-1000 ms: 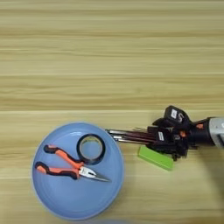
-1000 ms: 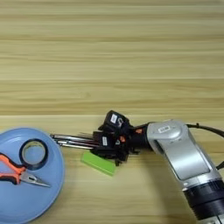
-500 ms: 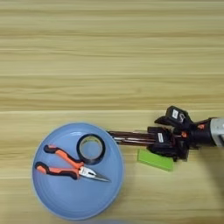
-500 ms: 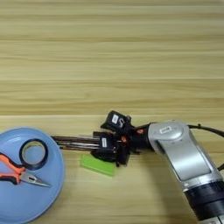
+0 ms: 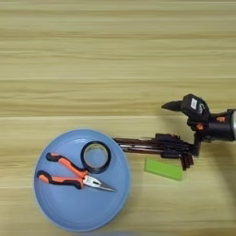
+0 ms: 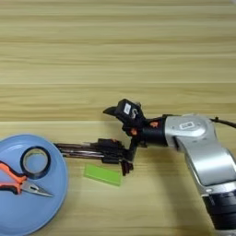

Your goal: Move the objects on the table

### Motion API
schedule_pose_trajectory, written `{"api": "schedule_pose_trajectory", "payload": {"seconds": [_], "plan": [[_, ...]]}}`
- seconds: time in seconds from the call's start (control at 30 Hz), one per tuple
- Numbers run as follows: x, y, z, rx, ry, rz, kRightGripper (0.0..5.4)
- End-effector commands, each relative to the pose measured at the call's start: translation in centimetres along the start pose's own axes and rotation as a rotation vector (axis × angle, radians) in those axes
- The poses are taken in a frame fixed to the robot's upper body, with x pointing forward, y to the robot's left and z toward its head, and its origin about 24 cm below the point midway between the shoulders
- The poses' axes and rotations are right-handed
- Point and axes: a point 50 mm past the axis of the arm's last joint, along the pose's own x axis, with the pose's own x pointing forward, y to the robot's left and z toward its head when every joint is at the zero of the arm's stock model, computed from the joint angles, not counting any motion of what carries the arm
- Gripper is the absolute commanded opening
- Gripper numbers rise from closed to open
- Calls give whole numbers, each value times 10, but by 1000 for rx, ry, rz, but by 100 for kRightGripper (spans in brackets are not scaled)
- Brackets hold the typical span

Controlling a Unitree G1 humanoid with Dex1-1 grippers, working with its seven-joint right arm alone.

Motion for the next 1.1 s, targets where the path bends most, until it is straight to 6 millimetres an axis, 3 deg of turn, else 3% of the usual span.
{"api": "schedule_pose_trajectory", "payload": {"seconds": [0.03, 0.53, 1.1], "plan": [[-14, 7, 24, -102, -47, -14, 538], [-23, 56, -3, 1, 28, 112, 538], [-10, 60, -30, -3, 160, 115, 538]]}}
